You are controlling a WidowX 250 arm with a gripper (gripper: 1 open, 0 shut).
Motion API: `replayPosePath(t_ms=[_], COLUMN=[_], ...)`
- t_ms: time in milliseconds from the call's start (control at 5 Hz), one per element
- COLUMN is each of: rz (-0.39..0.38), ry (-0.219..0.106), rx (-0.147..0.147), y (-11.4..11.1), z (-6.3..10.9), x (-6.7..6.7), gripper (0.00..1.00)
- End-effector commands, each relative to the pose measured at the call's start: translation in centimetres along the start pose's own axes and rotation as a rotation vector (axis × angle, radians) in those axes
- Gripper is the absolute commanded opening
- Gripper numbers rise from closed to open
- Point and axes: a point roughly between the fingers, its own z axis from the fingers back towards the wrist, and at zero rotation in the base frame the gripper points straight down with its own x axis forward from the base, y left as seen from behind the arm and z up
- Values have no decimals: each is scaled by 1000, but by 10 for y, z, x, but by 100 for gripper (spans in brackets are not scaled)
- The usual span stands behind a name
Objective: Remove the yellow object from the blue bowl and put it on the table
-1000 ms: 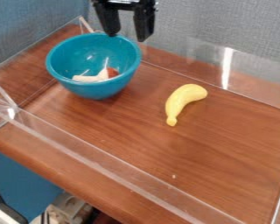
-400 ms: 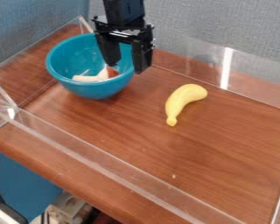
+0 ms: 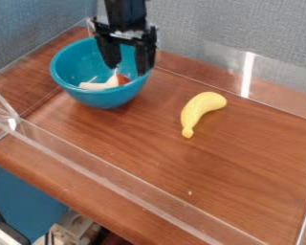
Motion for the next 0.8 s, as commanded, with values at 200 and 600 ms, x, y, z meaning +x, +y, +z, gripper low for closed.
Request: replayPosePath(t_ms=[200, 600], rz=[43, -95], ry=[-121, -169], rx=[40, -6], y=[-31, -101], z=[25, 38], x=[13, 6], gripper=[0, 0])
